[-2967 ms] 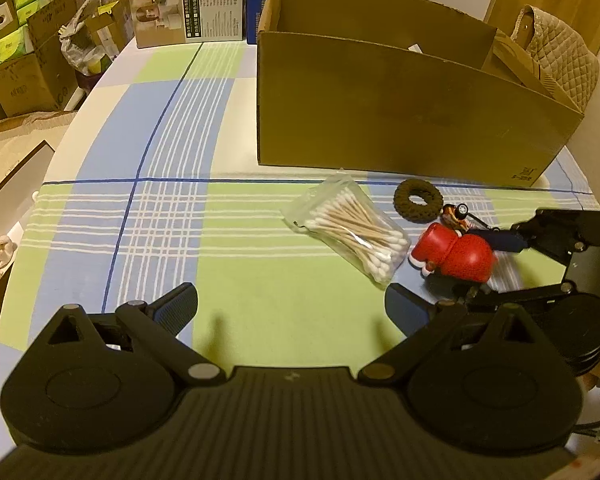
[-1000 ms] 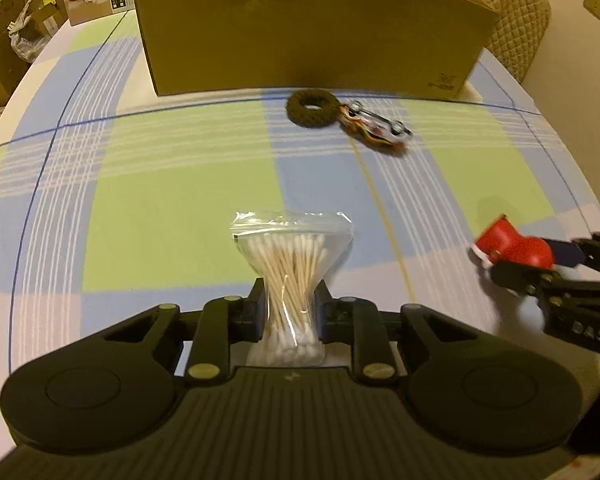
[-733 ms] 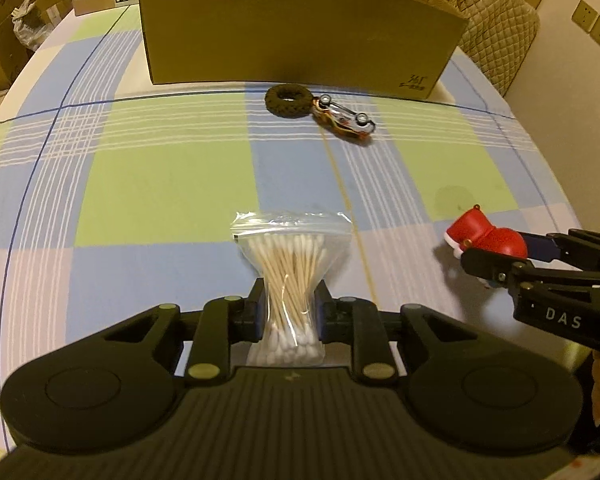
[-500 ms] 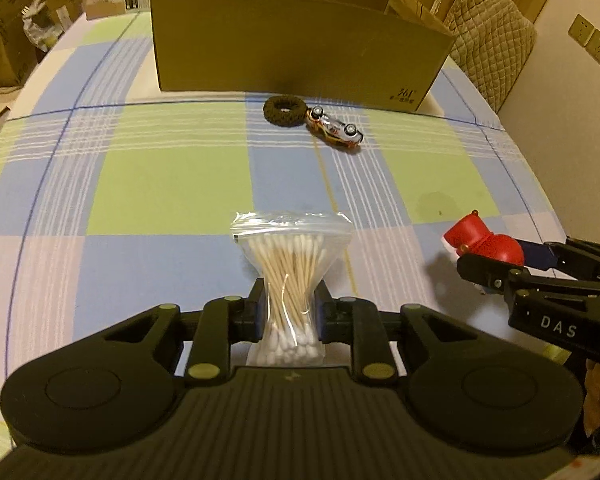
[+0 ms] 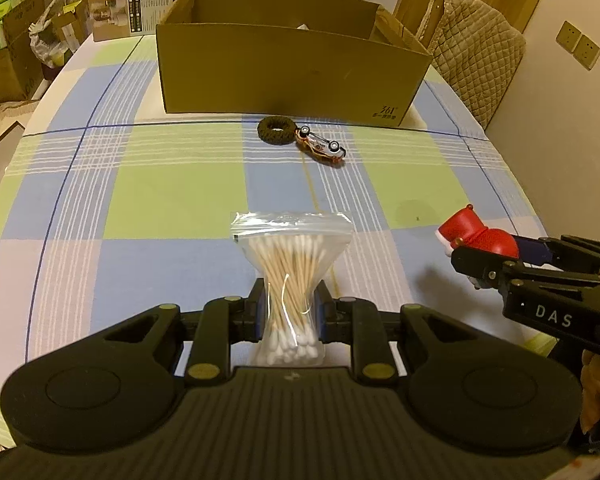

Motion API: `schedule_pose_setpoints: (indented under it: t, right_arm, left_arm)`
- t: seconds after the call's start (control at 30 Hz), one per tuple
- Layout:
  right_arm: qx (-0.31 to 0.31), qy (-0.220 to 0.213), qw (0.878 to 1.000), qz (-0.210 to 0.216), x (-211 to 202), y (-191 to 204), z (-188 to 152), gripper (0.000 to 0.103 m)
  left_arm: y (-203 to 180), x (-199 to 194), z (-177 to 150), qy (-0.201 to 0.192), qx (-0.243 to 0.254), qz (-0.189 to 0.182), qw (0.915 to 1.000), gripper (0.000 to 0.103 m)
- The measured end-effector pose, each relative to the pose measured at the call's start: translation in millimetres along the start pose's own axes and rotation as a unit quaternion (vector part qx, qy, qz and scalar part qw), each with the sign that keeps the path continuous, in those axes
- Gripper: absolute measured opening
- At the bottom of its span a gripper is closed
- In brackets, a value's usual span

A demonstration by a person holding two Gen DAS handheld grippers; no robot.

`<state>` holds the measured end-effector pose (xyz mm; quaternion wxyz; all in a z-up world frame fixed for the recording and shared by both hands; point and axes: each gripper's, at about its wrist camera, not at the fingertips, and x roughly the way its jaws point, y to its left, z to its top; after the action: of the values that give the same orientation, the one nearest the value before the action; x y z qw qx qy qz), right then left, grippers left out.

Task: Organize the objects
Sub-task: 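Carry swab bag with left tool while right tool carries red toy to box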

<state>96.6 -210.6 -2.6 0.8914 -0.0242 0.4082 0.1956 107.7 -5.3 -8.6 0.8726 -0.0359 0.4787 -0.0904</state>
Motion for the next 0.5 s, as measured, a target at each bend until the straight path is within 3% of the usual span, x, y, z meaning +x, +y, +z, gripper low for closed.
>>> schedule_pose_setpoints:
  t: [0.5]
  right_arm:
    - [0.009, 0.004, 1.000, 0.003, -1.1, -7.0, 3.6, 0.044]
  left_arm:
    - [-6.0, -0.5, 4.9, -0.002, 0.010, -0.002, 0.9999, 0.019]
